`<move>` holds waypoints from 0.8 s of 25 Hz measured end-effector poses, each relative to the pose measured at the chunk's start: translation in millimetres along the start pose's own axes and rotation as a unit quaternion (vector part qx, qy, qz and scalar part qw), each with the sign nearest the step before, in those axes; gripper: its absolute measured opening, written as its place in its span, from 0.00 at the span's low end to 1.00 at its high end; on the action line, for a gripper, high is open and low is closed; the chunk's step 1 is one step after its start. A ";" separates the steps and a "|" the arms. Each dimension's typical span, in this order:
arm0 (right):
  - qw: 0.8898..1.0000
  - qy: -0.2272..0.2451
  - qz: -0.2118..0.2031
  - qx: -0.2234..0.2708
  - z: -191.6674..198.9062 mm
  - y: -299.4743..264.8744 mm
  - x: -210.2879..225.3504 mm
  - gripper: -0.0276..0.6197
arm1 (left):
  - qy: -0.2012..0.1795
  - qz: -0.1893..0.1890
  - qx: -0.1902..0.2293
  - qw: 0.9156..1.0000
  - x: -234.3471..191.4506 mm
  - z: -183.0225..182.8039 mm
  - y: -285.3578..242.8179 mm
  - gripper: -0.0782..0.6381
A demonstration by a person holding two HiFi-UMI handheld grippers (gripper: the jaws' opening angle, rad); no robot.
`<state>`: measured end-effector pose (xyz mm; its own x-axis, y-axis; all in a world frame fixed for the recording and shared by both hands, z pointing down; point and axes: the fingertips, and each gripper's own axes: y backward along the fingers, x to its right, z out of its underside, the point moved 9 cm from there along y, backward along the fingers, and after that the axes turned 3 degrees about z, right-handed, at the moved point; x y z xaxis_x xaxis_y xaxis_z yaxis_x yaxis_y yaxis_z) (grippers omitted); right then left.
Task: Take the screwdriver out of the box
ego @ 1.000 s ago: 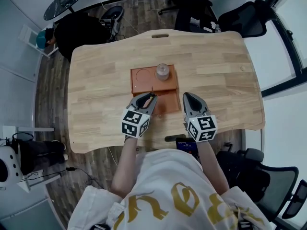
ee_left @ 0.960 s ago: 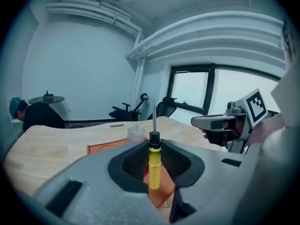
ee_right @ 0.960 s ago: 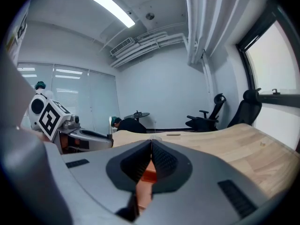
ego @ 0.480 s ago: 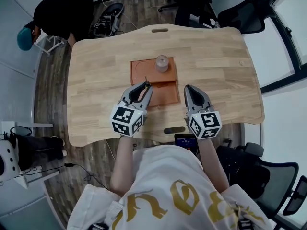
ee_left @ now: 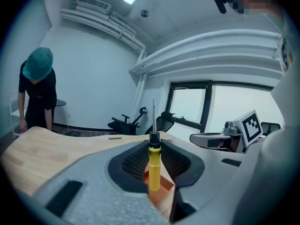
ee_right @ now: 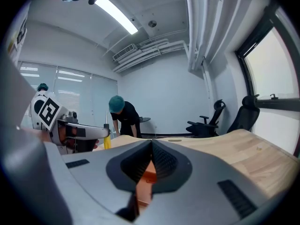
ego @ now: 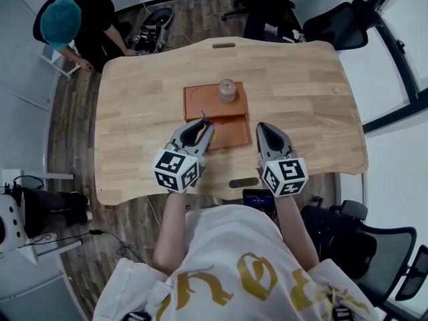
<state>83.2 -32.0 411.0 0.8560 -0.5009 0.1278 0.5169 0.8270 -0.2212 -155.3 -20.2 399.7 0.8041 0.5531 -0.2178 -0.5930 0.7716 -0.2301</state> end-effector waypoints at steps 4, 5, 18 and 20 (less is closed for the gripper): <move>1.000 0.002 0.002 -0.002 0.3 -2.0 -1.5 0.06 | -0.002 0.003 0.001 1.000 -1.1 0.4 -0.1 0.22; 1.000 0.003 0.002 -0.002 0.4 -2.2 -2.1 0.06 | -0.002 0.003 0.002 1.000 -1.6 0.5 0.0 0.22; 1.000 0.011 0.018 -0.004 3.4 -2.4 3.9 0.06 | -0.001 0.011 -0.011 1.000 -5.6 3.4 -9.1 0.22; 1.000 0.010 0.019 -0.006 4.4 -4.2 4.9 0.06 | -0.002 0.012 -0.015 1.000 -6.8 3.6 -11.1 0.22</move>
<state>85.2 -36.8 416.7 0.8749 -0.4739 0.0994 0.4834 0.8429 -0.2362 -154.0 -31.4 407.2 0.7897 0.5731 -0.2191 -0.6132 0.7485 -0.2524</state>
